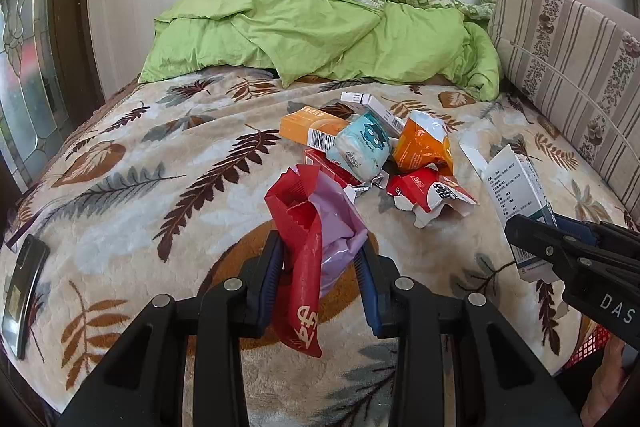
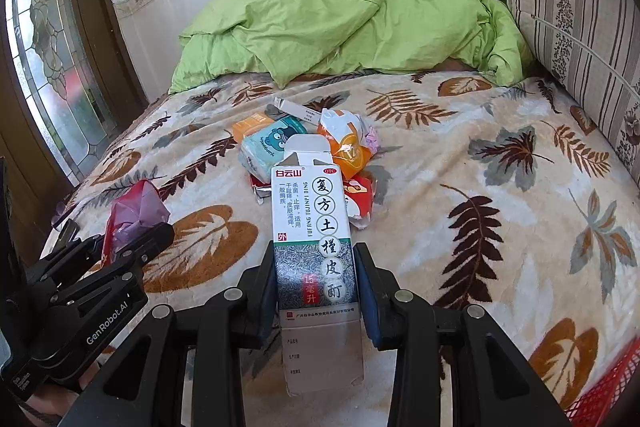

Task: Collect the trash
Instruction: 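Lift the medicine box and candy wrapper off the bed with both grippers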

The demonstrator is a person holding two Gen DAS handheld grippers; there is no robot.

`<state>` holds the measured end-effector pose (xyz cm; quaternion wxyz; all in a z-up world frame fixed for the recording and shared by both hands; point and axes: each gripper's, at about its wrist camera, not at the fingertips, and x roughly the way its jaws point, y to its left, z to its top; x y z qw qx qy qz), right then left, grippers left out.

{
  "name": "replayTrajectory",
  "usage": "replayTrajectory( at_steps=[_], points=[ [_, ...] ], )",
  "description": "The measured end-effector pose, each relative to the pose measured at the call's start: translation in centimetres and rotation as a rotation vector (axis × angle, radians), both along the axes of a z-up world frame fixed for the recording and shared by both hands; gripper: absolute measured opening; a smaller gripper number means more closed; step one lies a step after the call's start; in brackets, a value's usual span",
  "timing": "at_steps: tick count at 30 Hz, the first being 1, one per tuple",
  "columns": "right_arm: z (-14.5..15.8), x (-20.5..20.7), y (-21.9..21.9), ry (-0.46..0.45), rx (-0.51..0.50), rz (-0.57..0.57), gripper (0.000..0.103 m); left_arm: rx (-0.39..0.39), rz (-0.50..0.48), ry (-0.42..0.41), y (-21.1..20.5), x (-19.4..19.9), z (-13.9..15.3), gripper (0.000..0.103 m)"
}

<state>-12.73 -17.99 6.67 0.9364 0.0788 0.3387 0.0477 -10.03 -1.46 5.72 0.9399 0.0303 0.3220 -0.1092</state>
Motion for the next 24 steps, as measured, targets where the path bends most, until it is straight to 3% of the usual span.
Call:
replayTrajectory(
  at_steps=[24],
  points=[
    [0.36, -0.20, -0.08, -0.015, -0.009, -0.002, 0.038, 0.023, 0.009, -0.009, 0.09, 0.00, 0.04, 0.034]
  ],
)
